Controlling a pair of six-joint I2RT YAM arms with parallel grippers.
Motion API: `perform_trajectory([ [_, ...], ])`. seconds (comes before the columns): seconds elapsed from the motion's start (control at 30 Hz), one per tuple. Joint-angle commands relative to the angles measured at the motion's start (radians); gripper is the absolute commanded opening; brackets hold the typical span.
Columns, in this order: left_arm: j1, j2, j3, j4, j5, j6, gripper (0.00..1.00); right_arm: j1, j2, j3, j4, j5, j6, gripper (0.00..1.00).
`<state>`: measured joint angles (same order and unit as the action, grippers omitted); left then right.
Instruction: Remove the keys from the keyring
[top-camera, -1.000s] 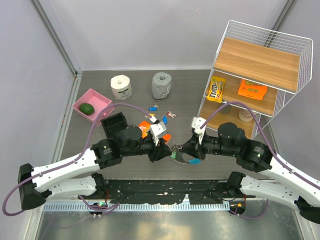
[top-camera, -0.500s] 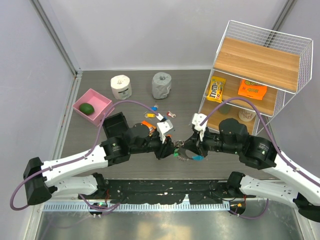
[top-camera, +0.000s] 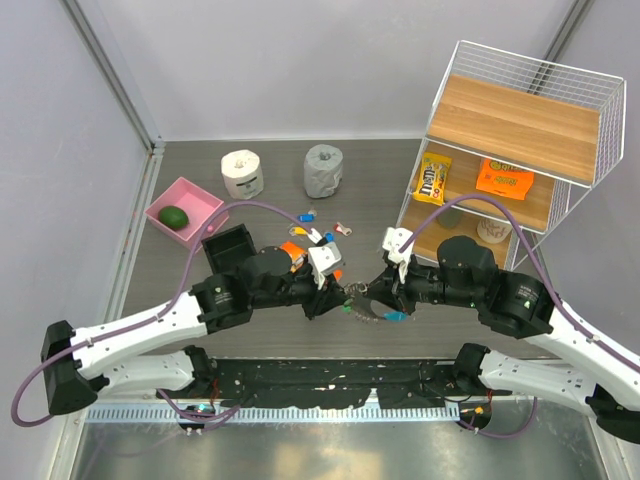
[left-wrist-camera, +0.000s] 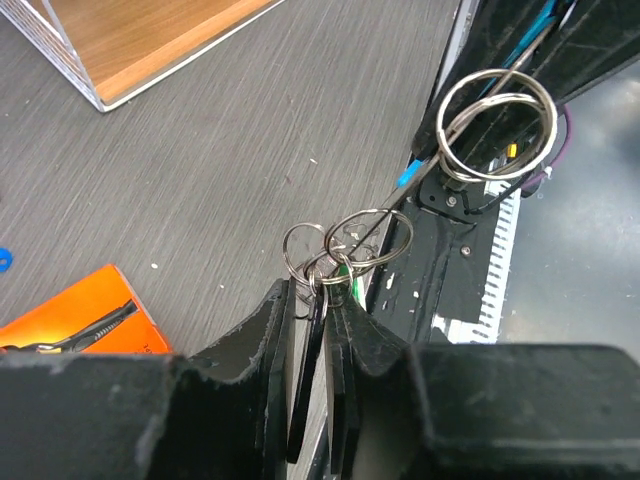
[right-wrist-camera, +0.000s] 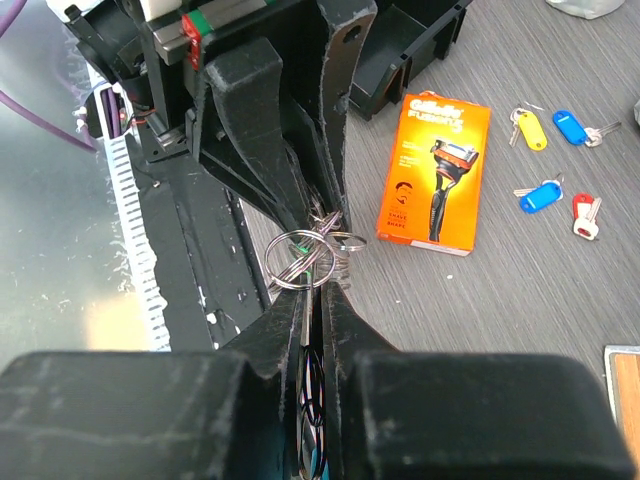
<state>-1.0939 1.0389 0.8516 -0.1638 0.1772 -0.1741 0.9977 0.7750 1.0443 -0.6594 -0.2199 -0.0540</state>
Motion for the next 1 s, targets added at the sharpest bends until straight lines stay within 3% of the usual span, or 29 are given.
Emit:
perform_trajectory([
  [0.0,0.005,-0.034,0.063,-0.034,0.007,0.048,0.21,0.007,-0.003,0.007,0.056,-0.042,-0.001,0.05],
  [0.1,0.005,-0.027,0.079,-0.065,0.025,0.058,0.18,0.007,0.0,0.0,0.058,-0.044,-0.006,0.05],
  [0.23,0.005,-0.011,0.11,-0.115,0.021,0.067,0.04,0.005,-0.002,-0.009,0.066,-0.045,-0.006,0.05],
  [0.4,0.005,-0.002,0.141,-0.172,0.01,0.074,0.12,0.007,-0.003,-0.026,0.07,-0.049,-0.007,0.05],
  [0.6,0.005,-0.01,0.155,-0.2,0.004,0.085,0.14,0.007,-0.006,-0.047,0.086,-0.055,-0.006,0.05],
  [0.67,0.005,-0.01,0.159,-0.204,0.021,0.091,0.0,0.007,-0.005,-0.049,0.087,-0.058,-0.006,0.05],
  [0.87,0.006,-0.008,0.168,-0.21,0.01,0.09,0.03,0.007,-0.006,-0.066,0.092,-0.062,-0.007,0.05],
  [0.97,0.005,-0.004,0.179,-0.227,0.011,0.091,0.16,0.007,-0.009,-0.075,0.095,-0.061,-0.007,0.05],
])
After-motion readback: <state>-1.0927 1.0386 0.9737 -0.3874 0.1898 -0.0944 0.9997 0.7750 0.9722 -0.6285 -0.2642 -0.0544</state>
